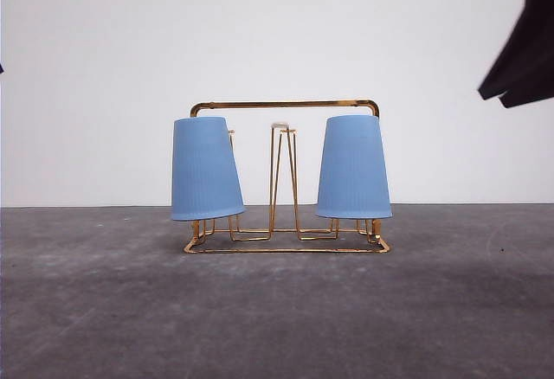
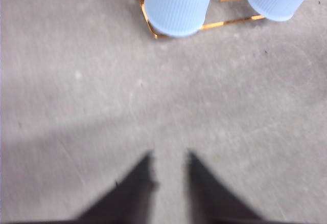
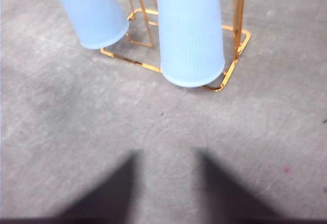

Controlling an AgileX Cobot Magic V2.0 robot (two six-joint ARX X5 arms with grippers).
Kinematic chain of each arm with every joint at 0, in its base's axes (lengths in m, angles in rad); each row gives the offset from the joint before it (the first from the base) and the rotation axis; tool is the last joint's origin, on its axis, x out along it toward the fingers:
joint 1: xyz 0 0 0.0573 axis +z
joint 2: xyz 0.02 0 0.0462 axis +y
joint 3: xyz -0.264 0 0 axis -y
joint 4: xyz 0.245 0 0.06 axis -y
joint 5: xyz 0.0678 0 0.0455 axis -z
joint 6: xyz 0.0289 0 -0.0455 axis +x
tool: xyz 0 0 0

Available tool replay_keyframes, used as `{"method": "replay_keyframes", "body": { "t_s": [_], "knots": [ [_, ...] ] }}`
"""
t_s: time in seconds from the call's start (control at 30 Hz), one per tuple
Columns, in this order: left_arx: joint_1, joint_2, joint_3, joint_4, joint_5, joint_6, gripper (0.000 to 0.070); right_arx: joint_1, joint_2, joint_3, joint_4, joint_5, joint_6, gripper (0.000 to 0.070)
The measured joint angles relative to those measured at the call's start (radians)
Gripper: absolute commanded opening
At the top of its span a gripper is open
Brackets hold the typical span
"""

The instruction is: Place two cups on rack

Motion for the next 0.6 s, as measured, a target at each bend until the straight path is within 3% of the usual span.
{"method": "replay_keyframes", "body": {
  "t_s": [0.2, 0.6],
  "knots": [
    [0.0, -0.004, 0.0, 0.021, -0.007, 0.122, 0.0, 0.0, 0.0, 0.0, 0.003, 0.001, 0.0, 0.0031],
    [0.003, -0.008, 0.0, 0.022, -0.007, 0.153, 0.0, 0.0, 0.0, 0.0, 0.009, 0.004, 0.0, 0.0031]
  ]
}}
